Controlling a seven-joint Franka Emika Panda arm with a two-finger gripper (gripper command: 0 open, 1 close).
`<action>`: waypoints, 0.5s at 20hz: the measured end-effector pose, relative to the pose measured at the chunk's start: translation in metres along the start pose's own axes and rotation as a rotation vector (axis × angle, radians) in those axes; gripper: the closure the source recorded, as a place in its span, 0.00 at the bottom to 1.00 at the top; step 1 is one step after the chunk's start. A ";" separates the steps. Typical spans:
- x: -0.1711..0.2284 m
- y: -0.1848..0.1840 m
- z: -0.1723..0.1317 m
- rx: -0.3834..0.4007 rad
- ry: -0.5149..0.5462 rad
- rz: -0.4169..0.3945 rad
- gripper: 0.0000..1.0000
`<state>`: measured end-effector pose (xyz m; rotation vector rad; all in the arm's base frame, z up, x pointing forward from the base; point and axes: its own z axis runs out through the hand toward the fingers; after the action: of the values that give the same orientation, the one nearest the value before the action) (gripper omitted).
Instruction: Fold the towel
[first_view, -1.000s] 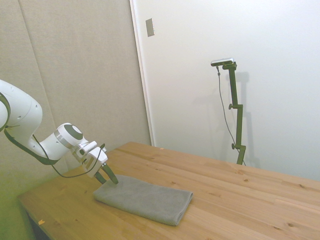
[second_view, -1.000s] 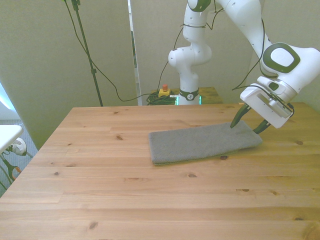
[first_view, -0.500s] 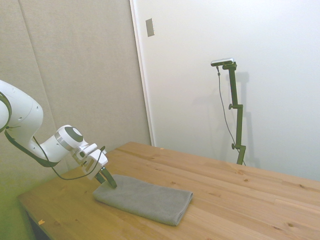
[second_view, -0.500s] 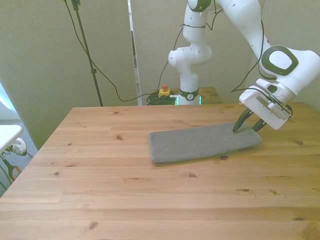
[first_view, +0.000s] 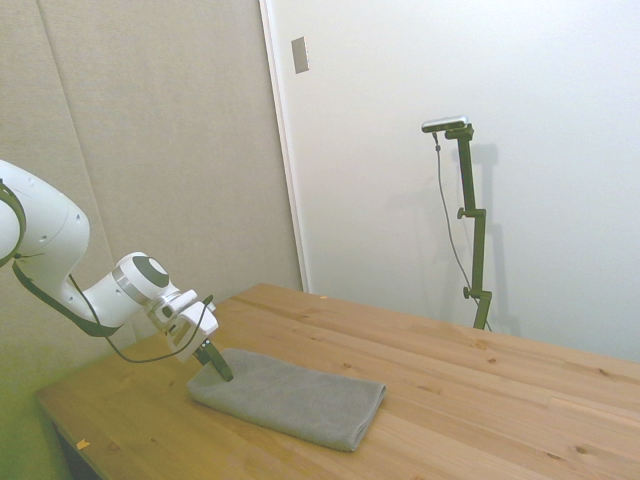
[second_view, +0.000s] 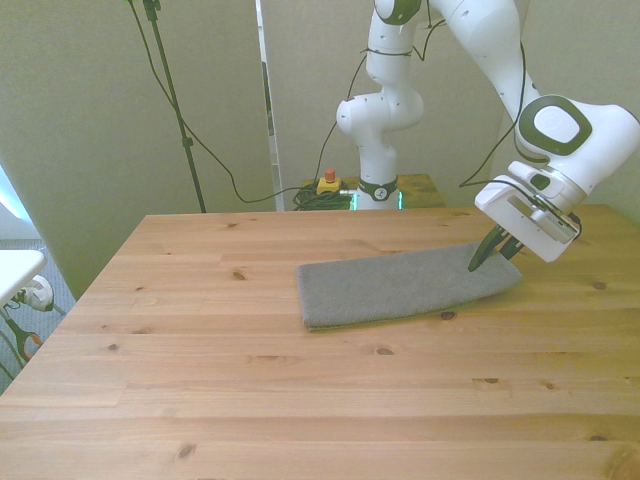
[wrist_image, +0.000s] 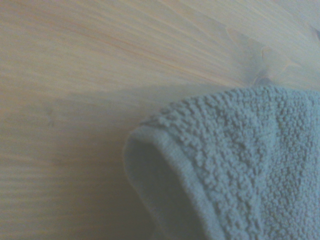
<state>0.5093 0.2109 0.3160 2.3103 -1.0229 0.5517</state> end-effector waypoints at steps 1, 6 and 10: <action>0.003 0.000 0.000 0.005 -0.002 0.004 1.00; 0.036 0.013 -0.017 0.054 -0.009 0.046 1.00; 0.084 0.039 -0.032 0.104 -0.041 0.110 1.00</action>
<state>0.5274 0.1637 0.4001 2.3750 -1.1713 0.6170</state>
